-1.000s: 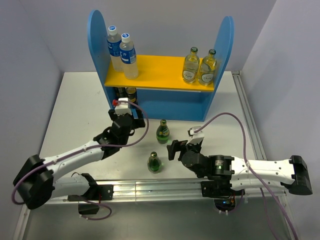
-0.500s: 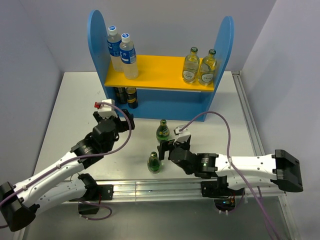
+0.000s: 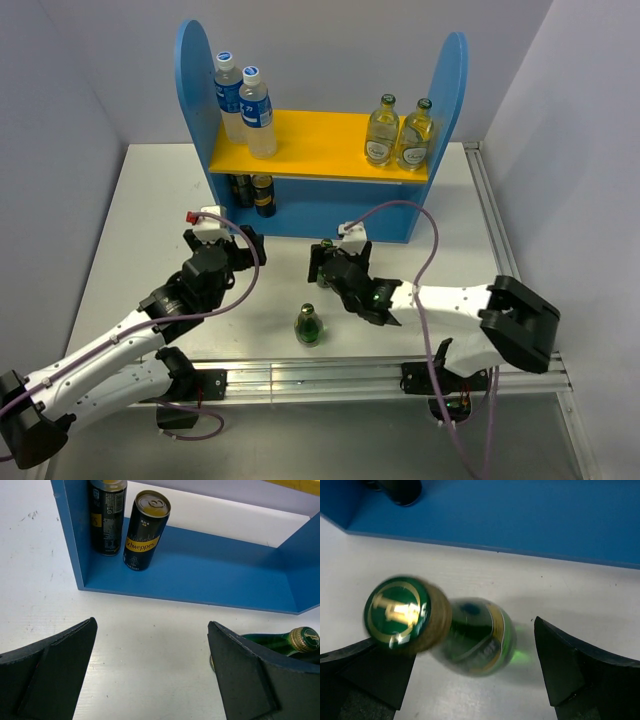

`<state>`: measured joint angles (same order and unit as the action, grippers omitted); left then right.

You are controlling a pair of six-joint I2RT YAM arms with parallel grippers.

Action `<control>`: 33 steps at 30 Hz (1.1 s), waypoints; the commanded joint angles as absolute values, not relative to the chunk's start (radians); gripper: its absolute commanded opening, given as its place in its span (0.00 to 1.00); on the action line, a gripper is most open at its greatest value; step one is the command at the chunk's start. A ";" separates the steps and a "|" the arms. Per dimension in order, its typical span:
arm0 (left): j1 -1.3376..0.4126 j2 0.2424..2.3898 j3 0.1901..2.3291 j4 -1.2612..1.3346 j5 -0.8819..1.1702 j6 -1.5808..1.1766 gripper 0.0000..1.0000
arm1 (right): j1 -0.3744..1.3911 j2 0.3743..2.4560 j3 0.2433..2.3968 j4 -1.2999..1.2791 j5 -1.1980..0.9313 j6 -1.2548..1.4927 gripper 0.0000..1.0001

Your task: Place and organize the beverage onto the shelf

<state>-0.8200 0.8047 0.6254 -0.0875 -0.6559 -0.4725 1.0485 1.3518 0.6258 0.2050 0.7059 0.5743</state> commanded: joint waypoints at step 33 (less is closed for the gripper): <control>-0.825 0.772 0.601 -0.051 -0.663 -0.476 0.99 | 0.992 1.689 0.658 0.520 0.880 0.574 0.00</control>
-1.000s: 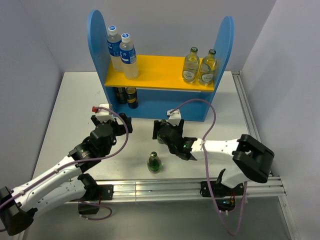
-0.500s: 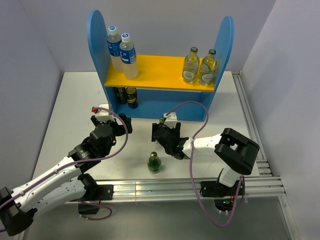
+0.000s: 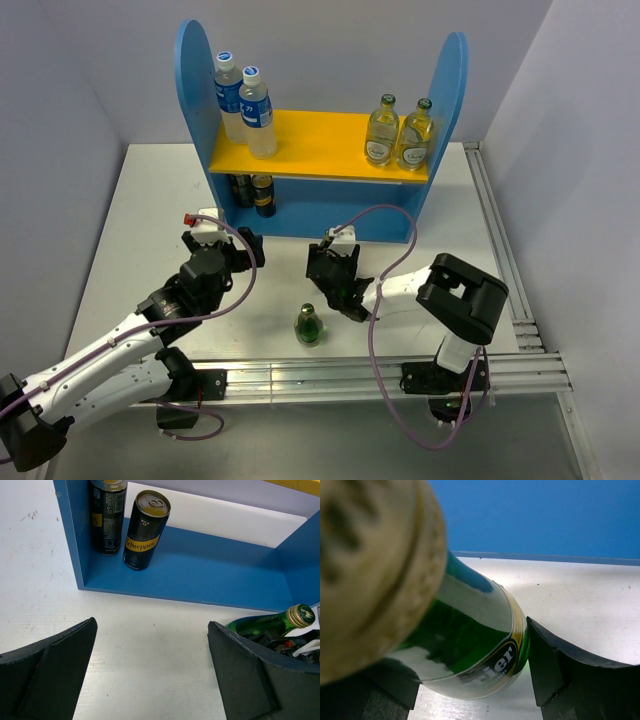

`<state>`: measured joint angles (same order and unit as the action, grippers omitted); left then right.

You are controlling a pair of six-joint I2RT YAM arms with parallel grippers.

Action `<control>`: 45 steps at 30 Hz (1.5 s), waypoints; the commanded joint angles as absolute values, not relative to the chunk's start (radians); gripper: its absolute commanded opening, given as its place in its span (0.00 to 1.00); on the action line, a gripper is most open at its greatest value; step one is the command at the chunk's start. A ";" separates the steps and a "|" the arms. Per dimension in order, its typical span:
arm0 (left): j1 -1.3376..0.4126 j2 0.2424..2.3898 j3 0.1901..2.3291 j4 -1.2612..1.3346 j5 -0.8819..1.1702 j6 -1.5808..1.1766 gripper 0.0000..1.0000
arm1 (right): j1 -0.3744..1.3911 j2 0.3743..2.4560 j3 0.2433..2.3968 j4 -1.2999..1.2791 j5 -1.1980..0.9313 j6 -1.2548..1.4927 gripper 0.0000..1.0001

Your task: Place and organize the beverage onto the shelf

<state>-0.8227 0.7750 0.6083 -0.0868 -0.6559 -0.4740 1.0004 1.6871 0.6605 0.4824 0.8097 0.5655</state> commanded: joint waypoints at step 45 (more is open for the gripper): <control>-0.825 0.805 0.606 -0.048 -0.655 -0.474 0.99 | 0.511 1.643 0.857 0.328 0.785 0.646 0.00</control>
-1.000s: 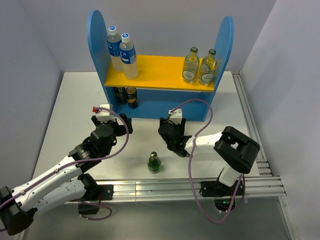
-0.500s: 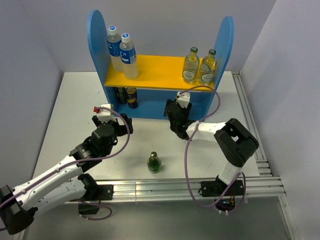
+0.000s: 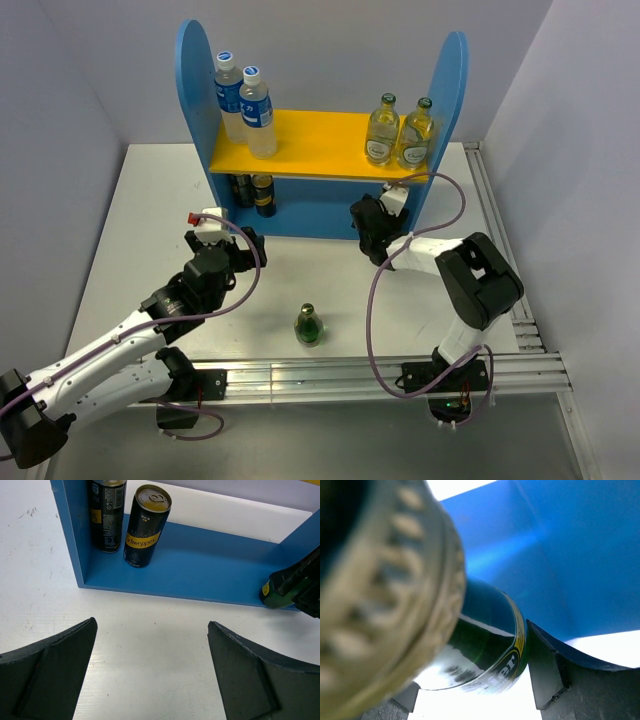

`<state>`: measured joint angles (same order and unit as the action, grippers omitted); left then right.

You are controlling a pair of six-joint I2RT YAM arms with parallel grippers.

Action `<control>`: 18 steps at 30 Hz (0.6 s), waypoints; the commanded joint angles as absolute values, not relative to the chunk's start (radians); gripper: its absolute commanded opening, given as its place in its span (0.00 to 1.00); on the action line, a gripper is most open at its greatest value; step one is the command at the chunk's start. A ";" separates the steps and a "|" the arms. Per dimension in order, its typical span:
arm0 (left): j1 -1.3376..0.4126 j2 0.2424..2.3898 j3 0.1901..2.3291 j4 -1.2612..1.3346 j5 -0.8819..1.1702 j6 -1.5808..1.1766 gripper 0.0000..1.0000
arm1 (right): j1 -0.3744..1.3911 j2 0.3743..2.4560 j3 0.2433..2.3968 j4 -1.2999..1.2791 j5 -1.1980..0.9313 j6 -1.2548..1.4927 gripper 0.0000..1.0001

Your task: Place and organize the beverage onto the shelf

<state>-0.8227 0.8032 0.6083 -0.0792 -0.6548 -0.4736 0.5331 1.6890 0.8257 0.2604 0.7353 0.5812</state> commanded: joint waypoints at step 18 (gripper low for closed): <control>-0.827 0.801 0.603 -0.051 -0.650 -0.477 0.99 | 0.471 1.692 0.911 0.189 0.833 0.747 0.86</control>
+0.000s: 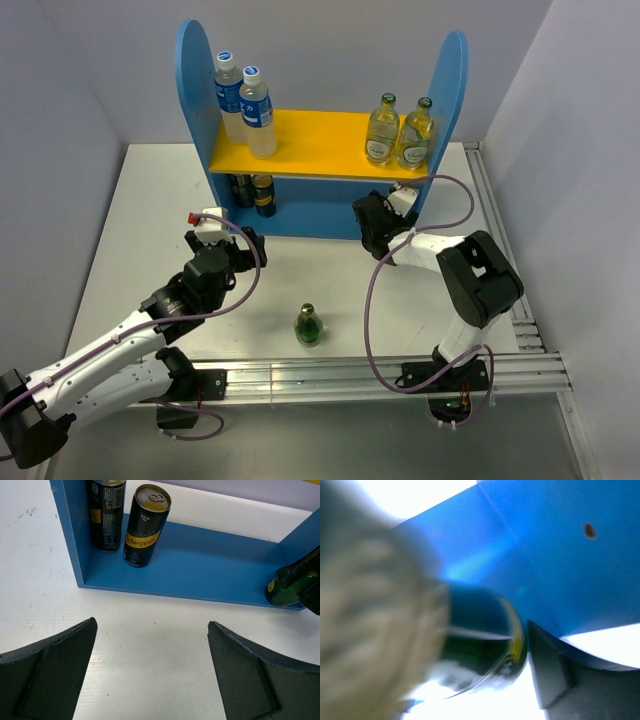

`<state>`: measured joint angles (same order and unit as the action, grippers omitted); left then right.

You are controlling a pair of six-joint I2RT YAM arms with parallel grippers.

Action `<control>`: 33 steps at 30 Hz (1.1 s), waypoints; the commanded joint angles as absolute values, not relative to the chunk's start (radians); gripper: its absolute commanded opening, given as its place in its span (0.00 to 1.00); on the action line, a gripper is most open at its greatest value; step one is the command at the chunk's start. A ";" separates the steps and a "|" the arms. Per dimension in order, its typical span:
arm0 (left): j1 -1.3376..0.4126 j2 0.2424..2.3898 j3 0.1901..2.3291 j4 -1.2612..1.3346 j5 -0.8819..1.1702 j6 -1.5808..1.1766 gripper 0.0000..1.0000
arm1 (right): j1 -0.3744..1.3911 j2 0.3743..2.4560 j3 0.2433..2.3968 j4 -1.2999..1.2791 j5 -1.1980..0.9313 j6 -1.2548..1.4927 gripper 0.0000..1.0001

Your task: Place and organize the beverage onto the shelf

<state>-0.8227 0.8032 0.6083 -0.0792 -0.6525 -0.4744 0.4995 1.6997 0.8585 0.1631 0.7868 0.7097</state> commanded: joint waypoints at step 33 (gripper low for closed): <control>-0.833 0.801 0.604 -0.054 -0.666 -0.474 0.99 | 0.529 1.508 0.752 0.238 0.637 0.629 1.00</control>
